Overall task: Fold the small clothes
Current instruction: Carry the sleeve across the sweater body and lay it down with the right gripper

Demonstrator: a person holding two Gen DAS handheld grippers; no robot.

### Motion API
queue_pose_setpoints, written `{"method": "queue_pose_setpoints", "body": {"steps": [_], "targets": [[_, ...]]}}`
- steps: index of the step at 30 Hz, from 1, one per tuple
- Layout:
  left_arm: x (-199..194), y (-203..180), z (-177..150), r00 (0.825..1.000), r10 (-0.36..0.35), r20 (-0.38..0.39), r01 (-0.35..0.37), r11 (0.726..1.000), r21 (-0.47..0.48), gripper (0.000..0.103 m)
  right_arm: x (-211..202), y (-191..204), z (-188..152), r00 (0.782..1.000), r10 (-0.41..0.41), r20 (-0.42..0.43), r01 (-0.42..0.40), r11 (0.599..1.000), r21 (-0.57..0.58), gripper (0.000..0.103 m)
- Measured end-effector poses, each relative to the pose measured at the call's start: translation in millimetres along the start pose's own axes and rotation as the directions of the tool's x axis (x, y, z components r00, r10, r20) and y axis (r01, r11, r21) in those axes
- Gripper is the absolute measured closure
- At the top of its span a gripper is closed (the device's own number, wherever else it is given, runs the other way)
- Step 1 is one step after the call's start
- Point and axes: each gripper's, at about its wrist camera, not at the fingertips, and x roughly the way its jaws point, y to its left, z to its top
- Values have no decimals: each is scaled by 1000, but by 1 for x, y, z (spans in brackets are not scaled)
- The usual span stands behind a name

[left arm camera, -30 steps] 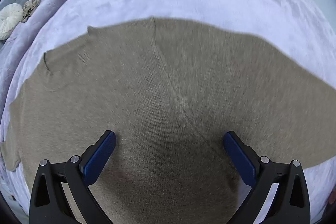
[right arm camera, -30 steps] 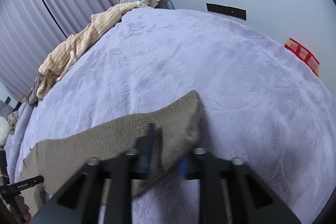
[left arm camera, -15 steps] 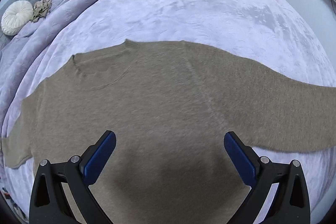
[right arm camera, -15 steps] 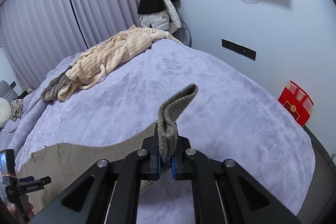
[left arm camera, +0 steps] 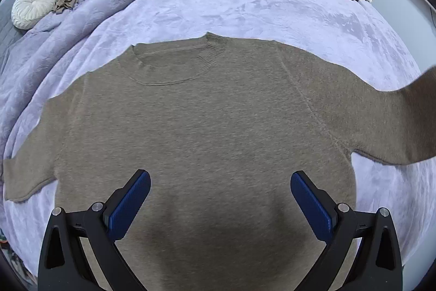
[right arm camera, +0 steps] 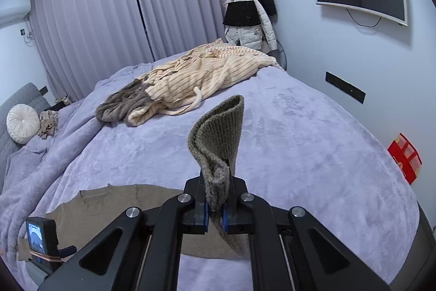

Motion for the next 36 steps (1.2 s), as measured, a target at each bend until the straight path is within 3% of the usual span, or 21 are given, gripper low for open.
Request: {"method": "queue_pose_setpoints", "body": {"steps": [9,16,24,36], "targets": [[-12,35,-14,999,2,39,-3,1000,11,0,8,89,-9,997,69,-33,-71,994,-80,96],[-5,73,-25,1000,-2,24,2,1000,-7,0,23,156,-25,992,97,-76,-107,986,-127,96],[9,109,-40,1000,-13,-9,13,999,-40,0,34,199,-39,991,91,-94,-106,981,-161,96],[17,134,-46,999,-41,-17,39,996,-77,0,51,243,-62,982,102,-158,-135,968,-212,96]]}}
